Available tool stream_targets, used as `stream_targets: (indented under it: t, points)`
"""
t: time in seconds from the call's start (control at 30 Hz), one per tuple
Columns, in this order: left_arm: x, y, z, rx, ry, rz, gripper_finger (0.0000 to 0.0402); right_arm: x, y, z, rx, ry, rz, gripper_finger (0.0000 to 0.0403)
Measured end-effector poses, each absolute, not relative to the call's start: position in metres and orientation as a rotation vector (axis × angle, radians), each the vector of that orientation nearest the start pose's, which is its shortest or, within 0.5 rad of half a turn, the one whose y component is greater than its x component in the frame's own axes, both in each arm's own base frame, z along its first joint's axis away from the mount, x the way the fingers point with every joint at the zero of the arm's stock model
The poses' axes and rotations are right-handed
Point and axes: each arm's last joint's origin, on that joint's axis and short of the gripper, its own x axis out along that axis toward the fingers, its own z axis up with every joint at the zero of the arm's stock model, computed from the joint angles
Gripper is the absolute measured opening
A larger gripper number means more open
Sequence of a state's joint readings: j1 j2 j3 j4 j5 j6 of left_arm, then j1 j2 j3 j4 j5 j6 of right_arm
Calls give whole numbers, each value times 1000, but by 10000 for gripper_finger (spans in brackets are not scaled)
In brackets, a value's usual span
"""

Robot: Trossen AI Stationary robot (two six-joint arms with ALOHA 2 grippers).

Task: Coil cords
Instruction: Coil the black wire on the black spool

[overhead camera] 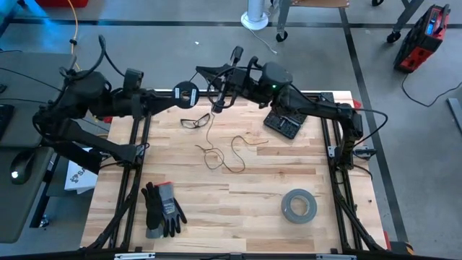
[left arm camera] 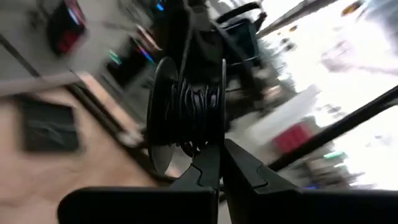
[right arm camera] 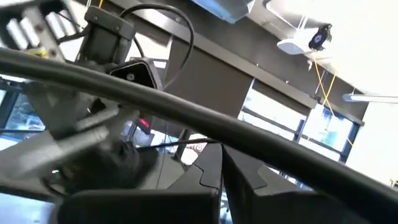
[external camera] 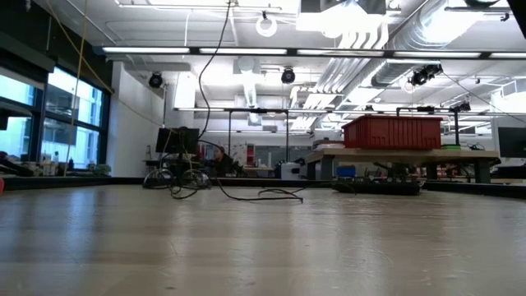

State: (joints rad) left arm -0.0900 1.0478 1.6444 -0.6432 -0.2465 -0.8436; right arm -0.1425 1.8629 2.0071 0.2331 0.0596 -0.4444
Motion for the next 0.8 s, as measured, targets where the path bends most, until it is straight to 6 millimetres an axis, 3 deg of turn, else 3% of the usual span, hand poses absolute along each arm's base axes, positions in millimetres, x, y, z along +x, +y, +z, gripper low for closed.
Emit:
stream_targets:
  t: [0.33, 0.7, 0.8]
  points:
    - [152, 1, 512, -161, 41, 412, 0, 405, -60, 489, -366, -235, -256, 0]
    - [162, -3, 524, 97, -37, 381, 0, 404, -49, 487, -315, -194, -206, 0]
    - [162, -3, 527, 127, -60, 385, 0, 401, -46, 488, -215, -183, -173, 7]
